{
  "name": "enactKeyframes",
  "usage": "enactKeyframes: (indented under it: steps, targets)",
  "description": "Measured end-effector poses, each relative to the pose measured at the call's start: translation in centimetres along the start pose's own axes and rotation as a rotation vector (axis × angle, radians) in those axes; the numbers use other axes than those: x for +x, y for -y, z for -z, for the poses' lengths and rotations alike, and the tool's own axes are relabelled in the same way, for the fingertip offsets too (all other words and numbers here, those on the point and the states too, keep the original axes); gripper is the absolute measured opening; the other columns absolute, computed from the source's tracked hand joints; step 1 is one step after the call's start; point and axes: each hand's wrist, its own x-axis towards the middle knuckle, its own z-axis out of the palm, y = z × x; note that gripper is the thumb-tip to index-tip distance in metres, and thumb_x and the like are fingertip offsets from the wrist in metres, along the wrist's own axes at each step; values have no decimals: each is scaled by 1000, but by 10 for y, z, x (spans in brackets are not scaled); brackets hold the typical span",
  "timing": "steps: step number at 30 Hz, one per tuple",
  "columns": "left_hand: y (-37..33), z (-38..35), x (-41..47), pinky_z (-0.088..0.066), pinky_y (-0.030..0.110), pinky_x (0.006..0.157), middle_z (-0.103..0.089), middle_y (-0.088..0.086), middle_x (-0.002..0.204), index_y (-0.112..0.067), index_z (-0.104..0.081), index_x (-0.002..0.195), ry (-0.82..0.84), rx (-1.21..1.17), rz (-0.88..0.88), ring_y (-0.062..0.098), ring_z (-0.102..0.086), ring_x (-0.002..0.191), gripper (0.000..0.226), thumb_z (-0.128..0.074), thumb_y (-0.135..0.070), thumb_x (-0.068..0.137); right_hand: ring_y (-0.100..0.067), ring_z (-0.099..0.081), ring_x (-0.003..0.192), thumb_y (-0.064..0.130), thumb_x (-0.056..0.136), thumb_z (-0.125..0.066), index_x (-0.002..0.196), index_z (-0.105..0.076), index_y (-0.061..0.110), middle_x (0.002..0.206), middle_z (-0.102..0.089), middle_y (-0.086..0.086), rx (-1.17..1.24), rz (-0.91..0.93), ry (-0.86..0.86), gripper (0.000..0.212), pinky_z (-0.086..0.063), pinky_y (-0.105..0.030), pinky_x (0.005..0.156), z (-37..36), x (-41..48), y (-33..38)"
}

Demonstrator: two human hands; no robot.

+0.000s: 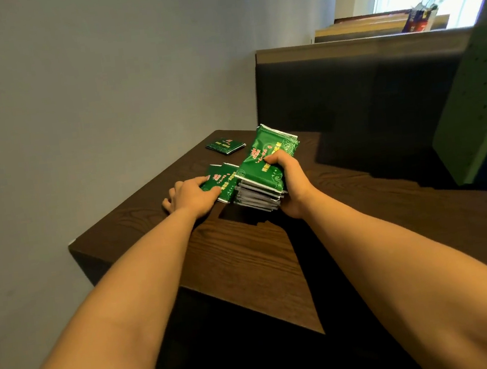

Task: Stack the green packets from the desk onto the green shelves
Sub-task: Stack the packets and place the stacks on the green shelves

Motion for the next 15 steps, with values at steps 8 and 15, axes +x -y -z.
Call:
enactKeyframes:
  steps: [8,15]
  targets:
    - [-45,-22,-77,-27,57,108,-42,13,137,-47,-35,147,123,183,-249,36,-39,128,56,-56,-43,96,-41,-71,113,35,42,-81,138,-57,6,122,-73,-20,16,36,-55,102,-54,-58,100,36,-68,12]
    - [-70,-33,-108,-20,58,115,-29,8,154,-27,-44,146,79,205,-394,30,-17,144,47,-51,-34,100,-38,-73,106,31,60,-74,137,-60,3,124,-72,-21,60,54,-91,83,-60,-44,82,61,-103,19]
